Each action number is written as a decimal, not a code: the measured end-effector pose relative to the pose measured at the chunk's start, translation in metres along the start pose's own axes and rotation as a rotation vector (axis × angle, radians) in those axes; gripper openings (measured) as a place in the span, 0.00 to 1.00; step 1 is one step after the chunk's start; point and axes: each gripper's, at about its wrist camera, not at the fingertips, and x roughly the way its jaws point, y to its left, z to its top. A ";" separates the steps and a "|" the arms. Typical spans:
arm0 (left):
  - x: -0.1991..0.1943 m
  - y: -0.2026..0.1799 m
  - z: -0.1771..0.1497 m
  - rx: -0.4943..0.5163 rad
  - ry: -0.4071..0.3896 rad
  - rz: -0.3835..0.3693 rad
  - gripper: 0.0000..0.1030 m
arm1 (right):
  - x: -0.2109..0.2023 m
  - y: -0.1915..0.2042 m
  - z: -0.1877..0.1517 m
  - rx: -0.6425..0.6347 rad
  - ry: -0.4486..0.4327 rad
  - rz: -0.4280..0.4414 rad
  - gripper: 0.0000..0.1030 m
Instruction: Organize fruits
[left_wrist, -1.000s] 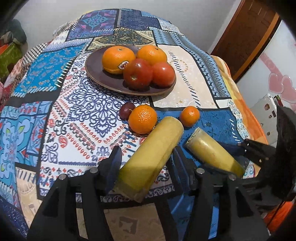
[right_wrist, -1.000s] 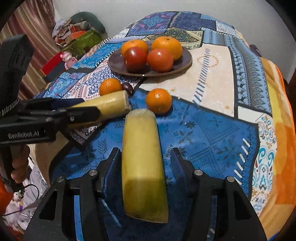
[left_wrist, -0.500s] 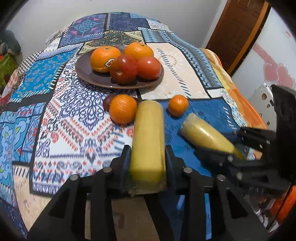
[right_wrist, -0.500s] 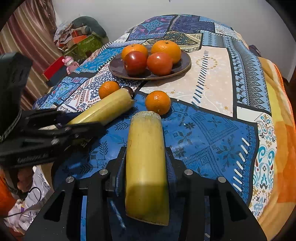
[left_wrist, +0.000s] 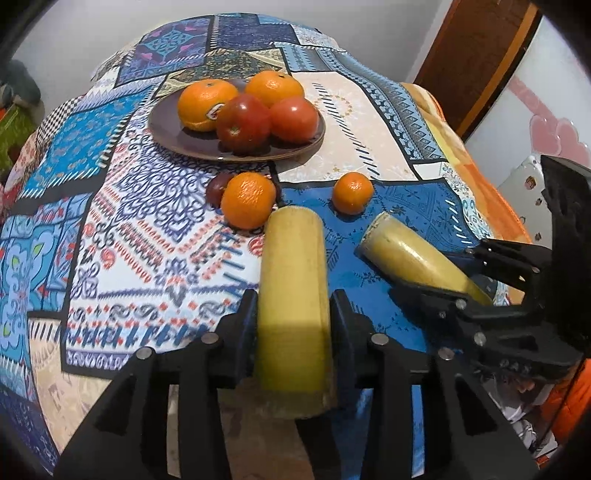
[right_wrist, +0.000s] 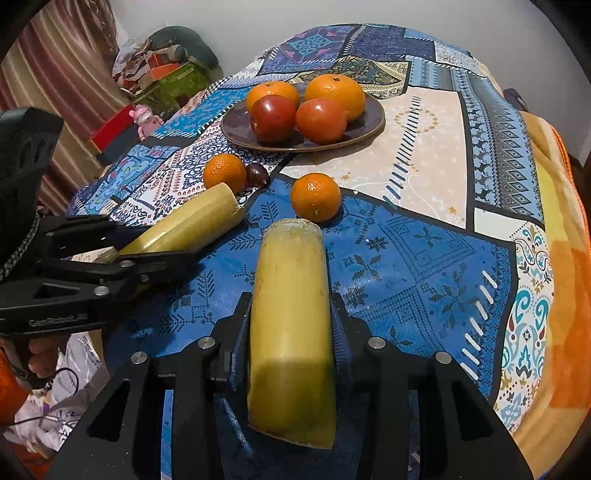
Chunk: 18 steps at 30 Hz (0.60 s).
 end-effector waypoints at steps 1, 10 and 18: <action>0.003 -0.002 0.001 0.009 0.003 0.004 0.40 | 0.000 0.000 -0.001 -0.001 0.002 0.000 0.36; 0.008 -0.002 0.004 0.011 -0.016 0.016 0.35 | 0.002 0.002 -0.002 -0.005 -0.003 0.011 0.35; -0.011 -0.003 0.004 0.015 -0.042 0.015 0.35 | -0.018 0.003 0.007 0.006 -0.073 0.008 0.35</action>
